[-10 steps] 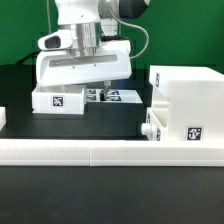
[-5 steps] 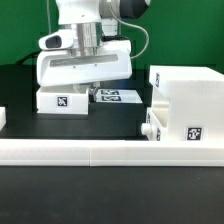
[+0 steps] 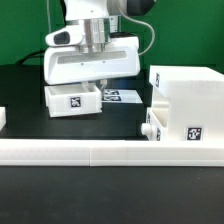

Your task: Assemble drawer

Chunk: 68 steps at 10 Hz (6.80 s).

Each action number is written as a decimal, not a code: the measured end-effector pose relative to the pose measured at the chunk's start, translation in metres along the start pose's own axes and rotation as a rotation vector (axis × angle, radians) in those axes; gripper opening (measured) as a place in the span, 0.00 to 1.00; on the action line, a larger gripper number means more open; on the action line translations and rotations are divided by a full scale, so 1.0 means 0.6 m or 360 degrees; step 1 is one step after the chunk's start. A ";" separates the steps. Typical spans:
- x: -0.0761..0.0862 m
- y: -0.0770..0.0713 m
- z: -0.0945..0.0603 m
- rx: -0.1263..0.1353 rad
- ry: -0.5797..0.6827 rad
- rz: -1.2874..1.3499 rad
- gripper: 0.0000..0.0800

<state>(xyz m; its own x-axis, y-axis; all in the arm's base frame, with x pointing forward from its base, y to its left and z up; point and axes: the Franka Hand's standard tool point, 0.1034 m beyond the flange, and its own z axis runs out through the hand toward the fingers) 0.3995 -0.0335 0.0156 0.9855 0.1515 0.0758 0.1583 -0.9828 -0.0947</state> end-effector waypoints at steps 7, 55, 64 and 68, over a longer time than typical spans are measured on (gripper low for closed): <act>0.097 -0.034 -0.035 0.0117 -0.0162 -0.0373 0.06; 0.249 -0.009 -0.051 0.0072 -0.0122 -0.2211 0.06; 0.244 -0.009 -0.044 0.0084 -0.0128 -0.2204 0.06; 0.244 -0.008 -0.044 0.0084 -0.0127 -0.2220 0.06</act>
Offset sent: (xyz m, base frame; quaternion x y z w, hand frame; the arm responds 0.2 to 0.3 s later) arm 0.0474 0.0118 0.0272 0.0159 -0.0463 -0.1063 0.9931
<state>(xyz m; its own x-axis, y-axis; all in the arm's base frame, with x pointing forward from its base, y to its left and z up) 0.5415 -0.0096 0.0537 0.0162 0.9965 0.0815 0.9996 -0.0142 -0.0256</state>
